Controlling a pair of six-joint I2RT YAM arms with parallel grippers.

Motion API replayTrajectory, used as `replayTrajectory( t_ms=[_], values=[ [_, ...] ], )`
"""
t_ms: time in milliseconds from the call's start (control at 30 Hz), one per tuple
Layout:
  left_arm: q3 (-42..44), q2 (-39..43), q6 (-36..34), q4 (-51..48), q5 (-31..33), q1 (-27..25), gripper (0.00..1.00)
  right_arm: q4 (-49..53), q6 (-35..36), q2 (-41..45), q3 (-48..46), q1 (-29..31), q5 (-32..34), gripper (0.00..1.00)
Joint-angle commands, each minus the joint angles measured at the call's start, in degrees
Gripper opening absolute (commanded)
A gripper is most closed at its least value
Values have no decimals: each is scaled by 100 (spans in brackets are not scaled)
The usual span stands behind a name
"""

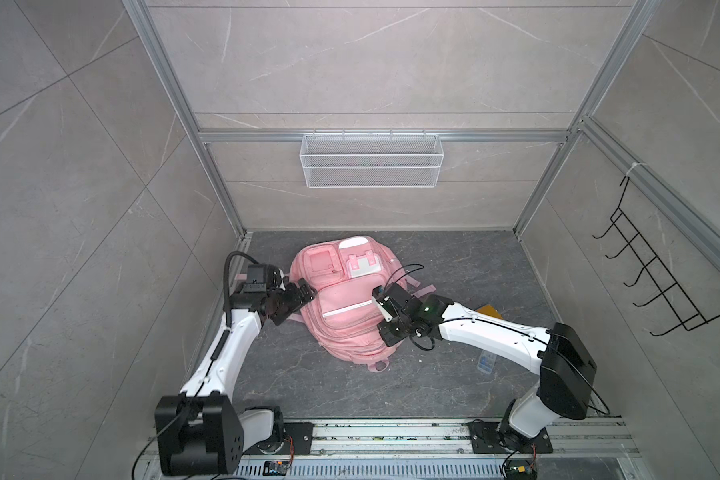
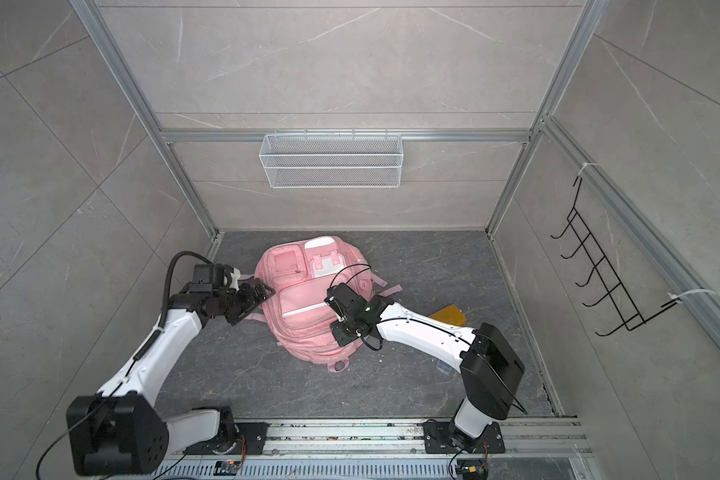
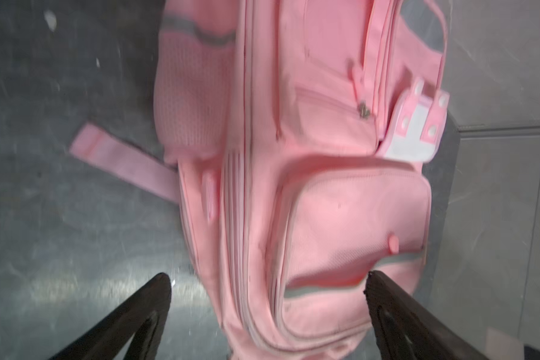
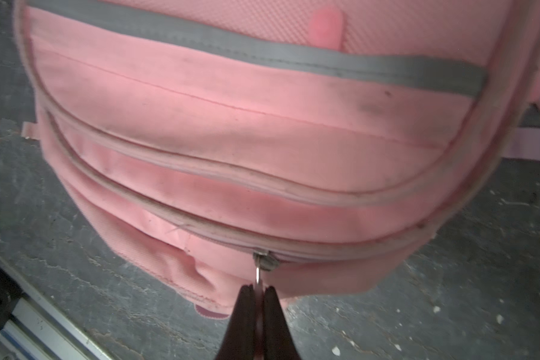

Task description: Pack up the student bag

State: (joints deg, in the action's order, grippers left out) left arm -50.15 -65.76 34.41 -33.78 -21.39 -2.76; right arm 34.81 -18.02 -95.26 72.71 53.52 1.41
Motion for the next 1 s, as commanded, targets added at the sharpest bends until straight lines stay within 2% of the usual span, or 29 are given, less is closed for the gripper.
replayTrajectory(
  t_ms=[0,133,267,367,400,433,500,533,700,733,833,967],
  values=[
    [649,692,835,-313,-540,-425,99,-419,196,-160,325,190,-557,0],
    [1328,1177,1746,506,-538,-785,99,-491,340,-299,502,346,-957,0],
    [1695,972,2062,1362,-542,-804,99,-545,441,-458,601,472,-1331,0],
    [1765,706,2096,1594,-458,-807,99,-567,472,-536,641,536,-1421,0],
    [1815,657,2111,1672,-425,-813,94,-580,475,-546,639,550,-1422,0],
    [1878,622,2137,1779,-403,-813,85,-597,474,-561,636,561,-1417,0],
    [2004,531,2244,1956,-289,-792,50,-607,444,-551,623,563,-1351,0],
    [2031,468,2262,2018,-238,-786,38,-602,430,-526,598,561,-1309,0],
    [1965,305,2064,2121,-234,-702,4,-544,176,-154,134,555,-688,0],
    [1894,308,1962,2022,-222,-664,0,-541,106,-39,-31,539,-507,0],
    [1753,302,1731,1814,-232,-525,0,-294,66,129,-268,390,-220,0],
    [1602,287,1423,1532,-263,-378,0,49,147,211,-368,-92,-53,0]
  ],
)
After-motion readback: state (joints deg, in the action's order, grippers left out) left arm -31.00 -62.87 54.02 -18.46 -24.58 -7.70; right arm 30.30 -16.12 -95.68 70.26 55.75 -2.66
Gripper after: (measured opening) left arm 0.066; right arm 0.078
